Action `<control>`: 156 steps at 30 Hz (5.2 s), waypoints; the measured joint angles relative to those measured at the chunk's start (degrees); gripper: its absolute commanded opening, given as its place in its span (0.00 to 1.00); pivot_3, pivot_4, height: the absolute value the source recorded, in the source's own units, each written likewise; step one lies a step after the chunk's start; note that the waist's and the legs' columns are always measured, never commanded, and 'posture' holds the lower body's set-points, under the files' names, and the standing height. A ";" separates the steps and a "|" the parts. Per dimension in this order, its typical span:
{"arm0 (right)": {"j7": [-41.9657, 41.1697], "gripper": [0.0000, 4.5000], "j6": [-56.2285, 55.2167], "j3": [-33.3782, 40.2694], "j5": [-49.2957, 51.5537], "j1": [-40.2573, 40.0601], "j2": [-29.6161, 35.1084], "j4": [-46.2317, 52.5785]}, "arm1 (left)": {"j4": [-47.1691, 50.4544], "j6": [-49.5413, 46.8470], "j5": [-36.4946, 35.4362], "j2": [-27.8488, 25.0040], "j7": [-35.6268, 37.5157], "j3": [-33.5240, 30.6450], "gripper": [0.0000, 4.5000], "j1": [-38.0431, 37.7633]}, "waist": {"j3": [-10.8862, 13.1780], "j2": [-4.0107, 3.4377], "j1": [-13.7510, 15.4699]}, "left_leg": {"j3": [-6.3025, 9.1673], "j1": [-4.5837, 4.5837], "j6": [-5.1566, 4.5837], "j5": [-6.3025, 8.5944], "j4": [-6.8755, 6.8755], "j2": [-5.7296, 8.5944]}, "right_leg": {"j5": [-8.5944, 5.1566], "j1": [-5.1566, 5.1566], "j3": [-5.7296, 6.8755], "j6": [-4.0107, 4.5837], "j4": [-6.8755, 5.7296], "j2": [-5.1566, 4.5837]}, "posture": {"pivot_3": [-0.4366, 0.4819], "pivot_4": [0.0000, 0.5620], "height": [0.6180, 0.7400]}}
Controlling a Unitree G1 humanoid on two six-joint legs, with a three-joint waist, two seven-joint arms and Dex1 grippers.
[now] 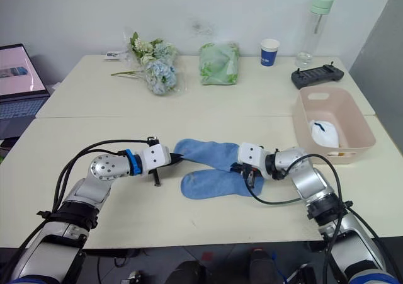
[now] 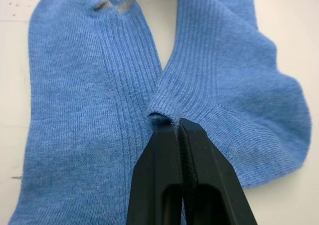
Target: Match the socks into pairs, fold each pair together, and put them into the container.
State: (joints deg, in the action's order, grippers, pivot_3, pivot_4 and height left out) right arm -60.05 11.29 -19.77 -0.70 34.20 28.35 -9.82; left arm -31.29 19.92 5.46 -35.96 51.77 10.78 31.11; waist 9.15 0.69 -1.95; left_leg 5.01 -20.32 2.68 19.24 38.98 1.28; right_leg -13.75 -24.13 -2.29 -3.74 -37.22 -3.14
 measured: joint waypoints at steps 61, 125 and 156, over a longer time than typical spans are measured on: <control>-2.93 0.00 27.97 13.37 21.06 3.15 5.26 16.08 | 36.73 -36.89 -26.12 -9.26 15.07 -7.72 0.00 -6.70 | 0.01 0.00 -0.44 | 0.55 -0.32 -0.03 0.02 0.00 -0.01 | 0.00 -0.15 0.11 -0.01 0.10 0.00 | 0.48 0.27 1.00; -1.79 0.00 28.06 5.10 15.44 1.09 9.49 5.71 | 7.83 -42.03 -11.86 -0.11 28.31 10.24 0.00 12.79 | 0.02 0.03 -0.39 | 0.05 -0.32 -0.11 0.03 0.09 0.01 | -0.01 -0.12 0.05 -0.02 0.10 0.00 | 0.48 0.27 1.00; 0.32 0.00 28.92 5.11 15.17 1.22 8.38 4.90 | 3.32 -39.16 -9.20 1.77 28.73 10.12 0.00 15.49 | 0.02 0.03 -0.74 | 0.06 -0.31 -0.11 0.03 0.09 0.01 | -0.01 -0.13 0.05 -0.02 0.07 0.01 | 0.48 0.27 1.00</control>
State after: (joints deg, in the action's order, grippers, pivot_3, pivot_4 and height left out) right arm -59.73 40.21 -14.66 14.46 35.43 36.72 -4.92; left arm -27.97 -19.24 -3.74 -34.19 80.49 20.90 46.60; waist 9.17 0.72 -2.68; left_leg 5.08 -20.63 2.57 19.26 39.07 1.28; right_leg -13.76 -24.25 -2.23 -3.76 -37.15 -3.13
